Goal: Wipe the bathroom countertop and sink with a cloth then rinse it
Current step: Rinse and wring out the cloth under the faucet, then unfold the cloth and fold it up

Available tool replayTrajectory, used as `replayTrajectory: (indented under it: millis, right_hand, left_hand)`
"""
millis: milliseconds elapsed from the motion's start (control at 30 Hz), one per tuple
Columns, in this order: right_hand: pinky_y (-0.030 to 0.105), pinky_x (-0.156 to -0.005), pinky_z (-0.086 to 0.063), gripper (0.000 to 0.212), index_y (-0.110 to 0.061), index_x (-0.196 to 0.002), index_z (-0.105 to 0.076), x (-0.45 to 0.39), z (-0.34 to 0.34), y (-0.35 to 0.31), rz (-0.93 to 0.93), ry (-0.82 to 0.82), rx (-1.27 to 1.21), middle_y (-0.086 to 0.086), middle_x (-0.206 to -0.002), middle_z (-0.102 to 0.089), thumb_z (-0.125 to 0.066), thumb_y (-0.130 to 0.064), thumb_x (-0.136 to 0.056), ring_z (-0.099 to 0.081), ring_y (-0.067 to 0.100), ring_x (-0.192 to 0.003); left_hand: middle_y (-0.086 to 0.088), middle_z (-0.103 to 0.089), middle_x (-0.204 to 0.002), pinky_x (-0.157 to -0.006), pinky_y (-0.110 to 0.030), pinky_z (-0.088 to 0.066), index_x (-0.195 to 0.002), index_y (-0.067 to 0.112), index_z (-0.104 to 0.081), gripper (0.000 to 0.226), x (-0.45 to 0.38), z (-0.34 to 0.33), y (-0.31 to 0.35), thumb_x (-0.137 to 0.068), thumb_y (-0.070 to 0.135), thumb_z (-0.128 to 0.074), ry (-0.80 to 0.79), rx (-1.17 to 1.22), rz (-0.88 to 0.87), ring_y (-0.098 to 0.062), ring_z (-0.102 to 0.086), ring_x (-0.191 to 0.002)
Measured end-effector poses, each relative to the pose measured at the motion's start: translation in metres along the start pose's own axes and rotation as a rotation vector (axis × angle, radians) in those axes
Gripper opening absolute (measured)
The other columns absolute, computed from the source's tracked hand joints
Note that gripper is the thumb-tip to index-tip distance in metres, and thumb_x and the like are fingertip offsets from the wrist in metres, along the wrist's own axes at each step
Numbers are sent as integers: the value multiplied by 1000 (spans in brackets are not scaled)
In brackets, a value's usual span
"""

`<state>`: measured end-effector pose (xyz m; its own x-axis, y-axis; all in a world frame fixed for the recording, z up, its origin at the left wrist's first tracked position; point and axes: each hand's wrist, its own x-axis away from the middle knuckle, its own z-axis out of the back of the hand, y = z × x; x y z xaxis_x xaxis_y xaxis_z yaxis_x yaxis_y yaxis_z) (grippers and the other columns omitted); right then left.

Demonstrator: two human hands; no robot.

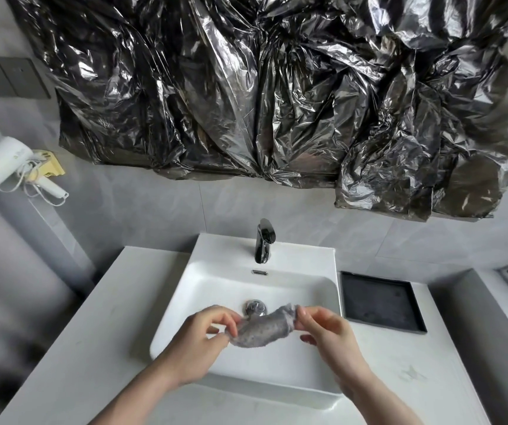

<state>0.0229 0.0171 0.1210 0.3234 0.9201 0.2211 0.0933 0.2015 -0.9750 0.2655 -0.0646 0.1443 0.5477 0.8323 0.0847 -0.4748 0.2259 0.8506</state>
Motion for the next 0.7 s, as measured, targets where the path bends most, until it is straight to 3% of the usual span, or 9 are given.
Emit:
replayTrajectory:
  millis: [133, 300, 367, 433, 500, 567, 633, 700]
  right_hand:
    - [34, -84, -53, 27, -12, -88, -73, 5, -9, -9, 165, -69, 80, 1, -86, -75, -63, -37, -93, -68, 13, -85]
    - [40, -79, -57, 22, -12, -91, -68, 12, -19, -22, 271, -109, 145, 7, -84, -73, -61, -30, -101, -69, 23, -79]
    - [50, -79, -58, 19, -14, -92, -69, 15, -20, -25, 291, -95, 186, 10, -85, -75, -62, -28, -102, -72, 29, -79]
    - [54, -79, -58, 19, -14, -90, -69, 18, -18, -27, 303, -61, 215, 10, -84, -76, -64, -28, -101, -74, 27, -78]
    - [56, -78, -58, 18, -15, -87, -70, 21, -13, -28, 302, -16, 229, 7, -83, -77, -69, -29, -98, -74, 25, -78]
    - [52, -76, -59, 19, -18, -82, -69, 24, -9, -27, 310, 49, 249, 5, -84, -76, -76, -33, -92, -73, 24, -78]
    - [43, -75, -59, 19, -21, -79, -68, 26, -6, -22, 331, 116, 273, 1, -87, -73, -79, -33, -89, -72, 19, -83]
    - [39, -80, -59, 18, -23, -79, -65, 26, -6, -16, 324, 125, 262, -2, -93, -73, -76, -30, -92, -72, 15, -92]
  left_hand:
    - [23, -63, -117, -102, -32, -46, -78, 24, -68, 19, 5, -4, 7, -80, 9, -57, -90, -72, 43, 5, -54, -118]
    - [26, -60, -125, -97, -23, -48, -121, 36, -61, 48, -4, -10, 36, -83, 7, -63, -24, 106, -29, 6, -50, -123]
    - [25, -64, -118, -98, -24, -48, -116, 36, -65, 32, -8, -13, 37, -87, 21, -68, -48, 50, -52, 5, -54, -119]
    - [19, -71, -104, -98, -32, -49, -98, 29, -70, 9, -9, -14, 35, -89, 29, -68, -54, -32, -67, 0, -62, -108]
    - [15, -72, -96, -96, -36, -50, -90, 25, -68, 5, -6, -14, 32, -92, 29, -66, -36, -35, -67, -3, -65, -101]
    - [10, -70, -91, -88, -39, -55, -91, 22, -62, 7, -2, -13, 28, -97, 25, -59, -1, 15, -67, -5, -66, -92]
    - [6, -65, -81, -72, -43, -55, -94, 22, -55, 7, 1, -13, 27, -100, 23, -53, 12, 70, -53, -7, -61, -72]
    - [8, -61, -77, -64, -36, -48, -96, 24, -52, 6, 3, -15, 28, -102, 23, -50, 20, 60, -68, -8, -53, -63]
